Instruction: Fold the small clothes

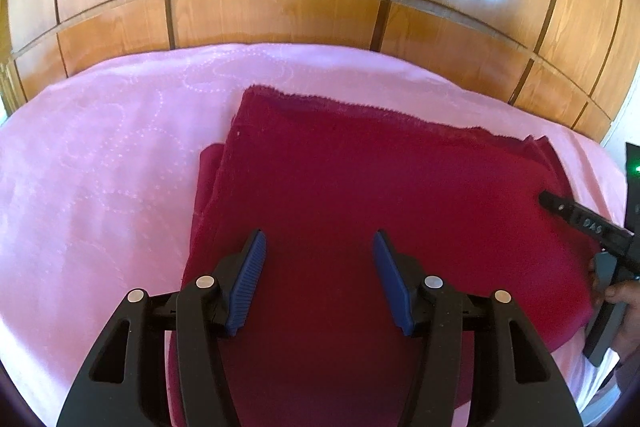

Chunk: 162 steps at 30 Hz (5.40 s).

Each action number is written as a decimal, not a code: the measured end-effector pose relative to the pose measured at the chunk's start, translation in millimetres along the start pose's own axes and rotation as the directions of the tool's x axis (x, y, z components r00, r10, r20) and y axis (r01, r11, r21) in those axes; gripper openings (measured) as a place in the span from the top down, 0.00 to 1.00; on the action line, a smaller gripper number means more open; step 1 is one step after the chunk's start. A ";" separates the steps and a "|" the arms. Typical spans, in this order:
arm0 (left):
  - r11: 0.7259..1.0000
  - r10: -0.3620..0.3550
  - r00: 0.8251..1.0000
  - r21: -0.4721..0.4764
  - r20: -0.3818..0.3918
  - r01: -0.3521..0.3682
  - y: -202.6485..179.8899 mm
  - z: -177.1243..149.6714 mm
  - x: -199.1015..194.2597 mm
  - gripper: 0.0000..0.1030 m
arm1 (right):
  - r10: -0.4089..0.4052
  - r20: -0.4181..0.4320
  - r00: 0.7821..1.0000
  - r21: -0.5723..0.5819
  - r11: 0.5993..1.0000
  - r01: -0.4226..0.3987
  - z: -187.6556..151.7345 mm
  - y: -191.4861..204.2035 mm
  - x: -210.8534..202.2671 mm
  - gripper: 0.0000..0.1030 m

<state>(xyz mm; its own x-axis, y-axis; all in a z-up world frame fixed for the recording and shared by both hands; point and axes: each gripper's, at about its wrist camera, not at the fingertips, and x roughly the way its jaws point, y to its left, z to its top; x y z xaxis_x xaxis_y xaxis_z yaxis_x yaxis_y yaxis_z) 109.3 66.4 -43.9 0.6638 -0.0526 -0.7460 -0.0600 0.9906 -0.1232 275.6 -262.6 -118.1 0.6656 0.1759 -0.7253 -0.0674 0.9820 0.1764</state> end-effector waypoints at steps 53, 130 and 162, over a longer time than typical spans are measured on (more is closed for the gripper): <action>0.993 -0.119 0.992 -0.007 -0.028 0.119 -25.5 -41.5 -43.3 0.29 | 0.169 -0.070 0.983 0.382 0.915 -0.130 -52.4 -109.9 -68.4 0.06; 0.811 -0.461 0.883 -0.446 -0.091 0.377 109.2 12.1 -54.5 0.86 | 0.265 -0.135 0.955 -0.368 0.881 -0.297 -84.1 143.5 -120.9 0.86; 0.994 -0.050 0.997 -0.104 -0.054 0.045 55.0 31.0 -9.8 0.72 | 0.187 -0.102 0.977 -0.191 0.960 -0.204 12.8 202.6 -3.6 0.50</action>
<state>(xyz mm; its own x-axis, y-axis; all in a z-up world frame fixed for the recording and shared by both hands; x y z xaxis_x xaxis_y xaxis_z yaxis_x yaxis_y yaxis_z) 122.6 125.3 -23.1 0.6247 -0.1092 -0.7732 -0.1079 0.9686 -0.2239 269.1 -65.2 -71.3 0.5616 0.3623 -0.7438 -0.3422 0.9203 0.1899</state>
